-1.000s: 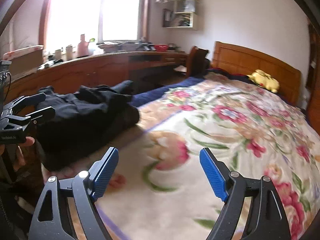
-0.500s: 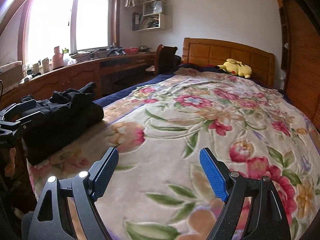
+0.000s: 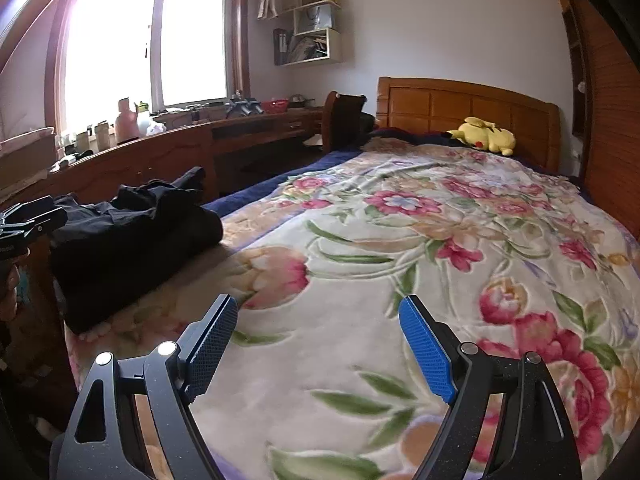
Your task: Fold large clothes
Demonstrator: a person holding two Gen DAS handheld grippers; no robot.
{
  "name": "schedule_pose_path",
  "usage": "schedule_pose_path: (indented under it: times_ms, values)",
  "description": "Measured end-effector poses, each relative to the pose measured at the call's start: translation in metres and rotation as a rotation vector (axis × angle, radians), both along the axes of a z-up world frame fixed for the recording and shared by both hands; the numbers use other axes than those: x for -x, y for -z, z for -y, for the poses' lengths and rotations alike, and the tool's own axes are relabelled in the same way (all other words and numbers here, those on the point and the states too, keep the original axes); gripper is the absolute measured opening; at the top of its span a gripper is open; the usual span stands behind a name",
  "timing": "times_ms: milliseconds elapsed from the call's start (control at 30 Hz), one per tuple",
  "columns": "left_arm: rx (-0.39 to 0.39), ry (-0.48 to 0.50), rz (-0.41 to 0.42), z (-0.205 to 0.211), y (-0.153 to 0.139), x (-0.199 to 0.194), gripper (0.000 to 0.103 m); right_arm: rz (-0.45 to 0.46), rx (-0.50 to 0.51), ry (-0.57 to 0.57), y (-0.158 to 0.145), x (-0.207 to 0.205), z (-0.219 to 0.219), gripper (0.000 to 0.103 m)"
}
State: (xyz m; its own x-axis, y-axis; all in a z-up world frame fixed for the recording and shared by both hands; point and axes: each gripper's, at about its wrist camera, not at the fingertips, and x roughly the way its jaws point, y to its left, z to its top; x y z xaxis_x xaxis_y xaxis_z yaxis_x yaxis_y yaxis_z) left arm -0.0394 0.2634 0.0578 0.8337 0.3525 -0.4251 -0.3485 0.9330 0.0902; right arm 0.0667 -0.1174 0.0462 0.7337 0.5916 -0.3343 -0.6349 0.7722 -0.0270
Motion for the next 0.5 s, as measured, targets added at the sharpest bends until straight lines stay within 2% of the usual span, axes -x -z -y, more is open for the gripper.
schedule_pose_path:
  times_ms: [233,367,500]
  values:
    - [0.018,0.007,0.008,0.003,0.009,0.002,0.102,0.021,-0.001,0.015,0.006,-0.003,0.004,0.085]
    - [0.024,0.067,0.018,0.030,0.014,-0.008,0.102,0.041,-0.006,0.064,0.008,0.004,0.018,0.085]
    - [0.022,0.150,0.040,0.074,0.017,-0.026,0.102,0.064,-0.021,0.126,0.009,0.010,0.041,0.085]
